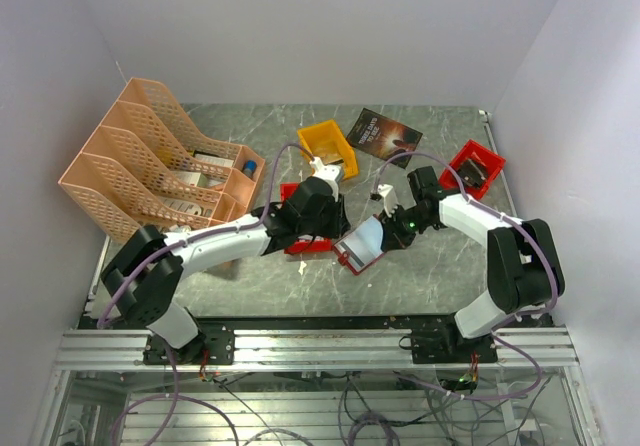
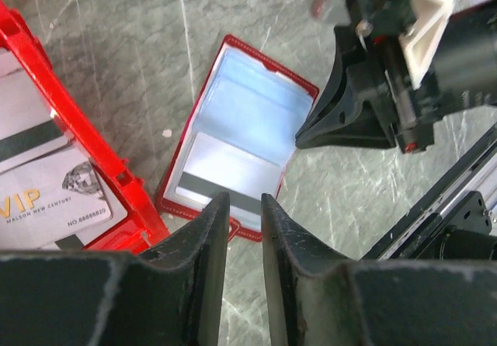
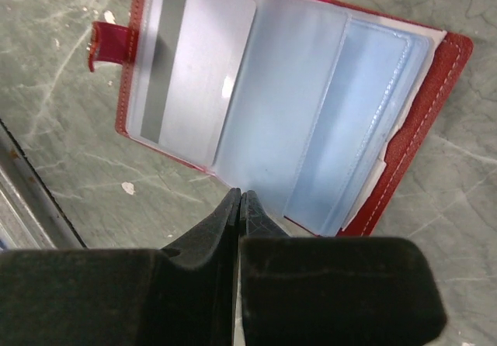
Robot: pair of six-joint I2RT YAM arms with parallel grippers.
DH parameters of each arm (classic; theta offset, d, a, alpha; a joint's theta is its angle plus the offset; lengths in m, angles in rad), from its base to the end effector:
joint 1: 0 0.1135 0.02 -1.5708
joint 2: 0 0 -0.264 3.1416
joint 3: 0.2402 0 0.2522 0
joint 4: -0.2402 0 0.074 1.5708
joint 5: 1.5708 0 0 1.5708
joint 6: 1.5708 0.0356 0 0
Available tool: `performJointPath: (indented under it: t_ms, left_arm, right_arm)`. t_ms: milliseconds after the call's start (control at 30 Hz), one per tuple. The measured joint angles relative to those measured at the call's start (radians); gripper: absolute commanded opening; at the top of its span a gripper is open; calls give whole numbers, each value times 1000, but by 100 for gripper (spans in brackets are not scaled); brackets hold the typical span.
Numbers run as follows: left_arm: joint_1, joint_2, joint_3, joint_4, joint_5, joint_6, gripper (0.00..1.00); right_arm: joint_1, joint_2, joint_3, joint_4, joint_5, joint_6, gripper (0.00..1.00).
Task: Put the credit cards into the card holder
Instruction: Turn over the card holder at the center of the board, then adjust the card holder at the center of the board.
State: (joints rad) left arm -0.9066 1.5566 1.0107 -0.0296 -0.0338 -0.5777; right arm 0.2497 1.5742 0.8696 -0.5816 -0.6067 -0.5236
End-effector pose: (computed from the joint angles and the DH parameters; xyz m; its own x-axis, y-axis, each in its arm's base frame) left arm 0.2159 -0.2738 0.2419 -0.7013 0.0104 -0.7128 0.4614 0.7688 -0.4427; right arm 0.2618 0.0877 0.1654 -0.6264 -0.5836 -0.5168 -0.7751 0.5366 0.3335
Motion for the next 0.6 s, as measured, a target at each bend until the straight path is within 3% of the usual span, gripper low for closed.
performJointPath:
  t_ms: [267,600]
  left_arm:
    - [-47,-38,-111,103,21,-89,30]
    - [-162,-56,-213,114,-130,-162,32]
  right_arm:
    - [5,18,32,3,-67,23,2]
    - [93,78,37,46,5,76,0]
